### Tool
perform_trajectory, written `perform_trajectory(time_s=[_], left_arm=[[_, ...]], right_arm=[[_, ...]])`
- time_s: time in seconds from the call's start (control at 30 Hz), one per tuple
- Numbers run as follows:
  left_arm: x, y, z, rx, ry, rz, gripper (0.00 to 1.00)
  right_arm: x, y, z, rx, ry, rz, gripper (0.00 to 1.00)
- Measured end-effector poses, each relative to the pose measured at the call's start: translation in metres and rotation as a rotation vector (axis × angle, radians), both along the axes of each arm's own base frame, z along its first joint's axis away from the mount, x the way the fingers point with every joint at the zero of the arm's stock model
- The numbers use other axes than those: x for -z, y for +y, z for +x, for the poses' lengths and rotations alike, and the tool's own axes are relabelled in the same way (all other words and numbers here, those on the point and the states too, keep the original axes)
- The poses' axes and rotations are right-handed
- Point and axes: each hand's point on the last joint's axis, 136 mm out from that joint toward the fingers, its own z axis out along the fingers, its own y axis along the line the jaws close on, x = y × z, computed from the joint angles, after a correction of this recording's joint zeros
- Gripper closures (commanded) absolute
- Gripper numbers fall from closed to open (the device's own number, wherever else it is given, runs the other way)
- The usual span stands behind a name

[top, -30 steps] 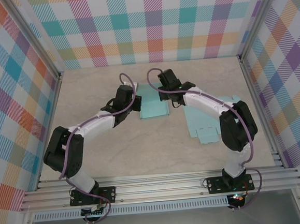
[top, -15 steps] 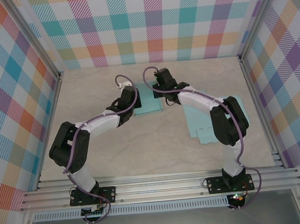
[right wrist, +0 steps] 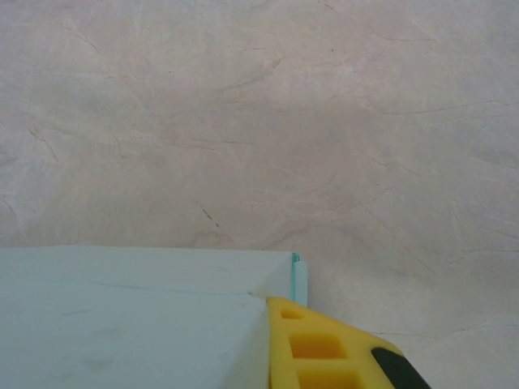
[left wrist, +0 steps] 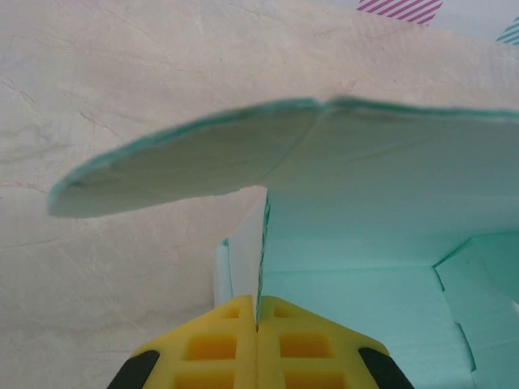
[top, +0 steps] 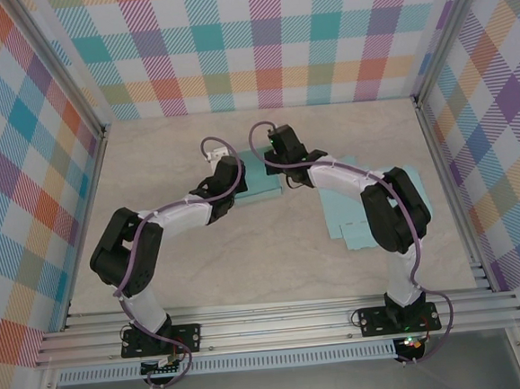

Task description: Fold the paper box

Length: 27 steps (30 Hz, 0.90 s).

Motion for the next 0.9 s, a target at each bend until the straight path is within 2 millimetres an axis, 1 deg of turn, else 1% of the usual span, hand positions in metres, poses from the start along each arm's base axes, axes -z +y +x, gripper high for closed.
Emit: perform_trajectory(time_s=[0.2,0.3,0.4,0.73,0.8,0.9], left_arm=[[0.002,-0.001,-0.003,-0.012,-0.005,-0.008,1.00],[0.005,0.000,-0.005,-0.013,-0.006,-0.004,1.00],[0.013,0.000,-0.010,-0.010,0.002,0.003,1.00],[0.041,0.003,-0.031,0.019,0.015,-0.003,1.00],[0.045,0.004,-0.036,0.027,0.018,-0.009,0.95],[0.045,0.005,-0.041,0.038,0.011,-0.027,0.84]], right_arm=[[0.004,0.002,-0.002,0.005,-0.007,0.011,0.91],[0.007,0.001,-0.007,0.004,-0.010,0.014,0.91],[0.012,0.000,-0.015,-0.002,-0.006,0.012,0.91],[0.044,-0.001,-0.046,-0.046,0.052,-0.010,0.90],[0.050,0.000,-0.051,-0.053,0.060,-0.015,0.90],[0.059,0.000,-0.059,-0.064,0.074,-0.022,0.88]])
